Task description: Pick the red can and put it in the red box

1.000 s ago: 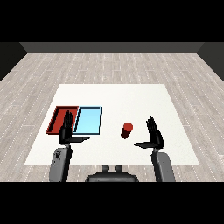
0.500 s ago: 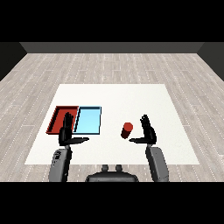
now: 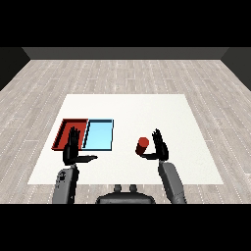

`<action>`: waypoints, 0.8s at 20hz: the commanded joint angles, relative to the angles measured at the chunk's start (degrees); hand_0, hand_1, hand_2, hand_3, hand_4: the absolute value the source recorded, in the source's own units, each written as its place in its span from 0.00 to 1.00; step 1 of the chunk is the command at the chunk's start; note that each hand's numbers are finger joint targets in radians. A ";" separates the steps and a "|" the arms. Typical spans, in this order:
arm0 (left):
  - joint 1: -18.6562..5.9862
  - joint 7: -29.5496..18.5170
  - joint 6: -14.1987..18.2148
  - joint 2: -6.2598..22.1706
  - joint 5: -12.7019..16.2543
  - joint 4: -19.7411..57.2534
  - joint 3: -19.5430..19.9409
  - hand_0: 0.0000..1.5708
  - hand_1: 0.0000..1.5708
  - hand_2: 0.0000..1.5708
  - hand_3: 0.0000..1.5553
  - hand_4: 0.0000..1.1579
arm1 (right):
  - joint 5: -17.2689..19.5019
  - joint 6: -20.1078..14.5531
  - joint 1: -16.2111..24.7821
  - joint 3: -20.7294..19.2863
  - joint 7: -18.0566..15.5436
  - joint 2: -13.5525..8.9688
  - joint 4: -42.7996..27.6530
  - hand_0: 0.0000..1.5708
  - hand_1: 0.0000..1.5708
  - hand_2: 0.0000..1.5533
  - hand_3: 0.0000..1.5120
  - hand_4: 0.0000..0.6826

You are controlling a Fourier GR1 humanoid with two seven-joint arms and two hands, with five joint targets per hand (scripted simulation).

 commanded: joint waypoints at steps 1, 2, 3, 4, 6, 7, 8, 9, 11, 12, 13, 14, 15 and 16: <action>-0.65 -2.35 0.15 -1.21 -1.07 2.53 -1.22 0.00 0.00 0.00 0.00 0.00 | -2.06 1.19 -5.23 -1.31 -1.35 0.06 6.03 0.00 0.00 0.00 0.00 0.00; -2.45 0.37 -0.38 0.87 0.49 2.39 1.27 0.00 0.00 0.00 0.00 0.00 | -2.38 0.73 -0.33 0.15 -0.33 0.06 0.90 0.00 0.00 0.00 0.00 0.00; -5.43 -0.01 1.56 -0.44 -1.03 5.24 0.15 0.00 0.00 0.00 0.00 0.00 | -1.99 -0.09 -0.70 -0.11 -0.20 0.06 1.13 0.00 0.00 0.00 0.00 0.00; -1.21 -5.16 -1.07 0.17 -0.22 5.92 0.97 0.00 0.00 0.00 0.00 0.00 | -2.08 0.68 -2.09 -0.29 -0.85 0.06 3.12 0.00 0.00 0.00 0.00 0.00; -0.89 -0.78 4.23 -2.85 -3.17 0.85 -3.86 0.00 0.00 0.00 0.00 0.00 | -3.33 0.73 -2.68 0.46 -4.85 0.06 7.84 0.00 0.00 0.00 0.00 0.00; -0.45 -0.50 -0.24 0.91 0.08 0.37 0.77 0.00 0.00 0.00 0.00 0.00 | -4.17 -3.83 -2.01 3.86 -0.61 0.06 2.81 0.00 0.00 0.00 0.00 0.00; -1.67 2.23 -0.96 1.44 1.29 -1.05 0.90 0.00 0.00 0.00 0.00 0.00 | -1.97 -0.33 -3.85 -0.11 -4.31 0.06 9.05 0.00 0.00 0.00 0.00 0.00; 0.27 3.10 0.45 -0.65 0.30 -4.33 -1.53 0.00 0.00 0.00 0.00 0.00 | -3.59 -3.46 -3.38 2.22 0.23 0.06 3.57 0.00 0.00 0.00 0.00 0.00; -3.80 3.09 1.88 -0.94 -0.83 -0.63 -1.45 0.00 0.00 0.00 0.00 0.00 | -3.16 -0.73 -2.91 1.08 0.59 -0.49 3.94 0.00 0.00 0.00 0.00 0.00; 0.15 1.96 0.05 0.44 0.94 -2.77 0.50 0.00 0.00 0.00 0.00 0.00 | -4.84 -2.24 -3.78 3.85 -7.21 0.06 10.77 0.00 0.00 0.00 0.00 0.00; -5.57 -0.26 1.59 0.37 -0.39 4.67 1.56 0.00 0.00 0.00 0.00 0.00 | -4.76 -4.31 -3.51 4.16 0.06 0.06 4.20 0.00 0.00 0.00 0.00 0.00; 3.49 1.37 0.36 -0.48 -0.30 -4.85 -1.15 0.00 0.00 0.00 0.00 0.00 | -6.74 -7.49 -1.67 8.68 0.61 0.06 1.05 0.00 0.00 0.00 0.00 0.00; -0.94 -2.45 -1.14 1.21 1.03 2.79 2.19 0.00 0.00 0.00 0.00 0.00 | -7.07 -6.41 -4.97 6.82 -3.63 0.06 8.22 0.00 0.00 0.00 0.00 0.00; -1.97 5.38 -0.05 1.41 1.67 -4.15 0.99 0.00 0.00 0.00 0.00 0.00 | -4.87 -3.87 -3.48 5.12 -6.74 0.06 10.83 0.00 0.00 0.00 0.00 0.00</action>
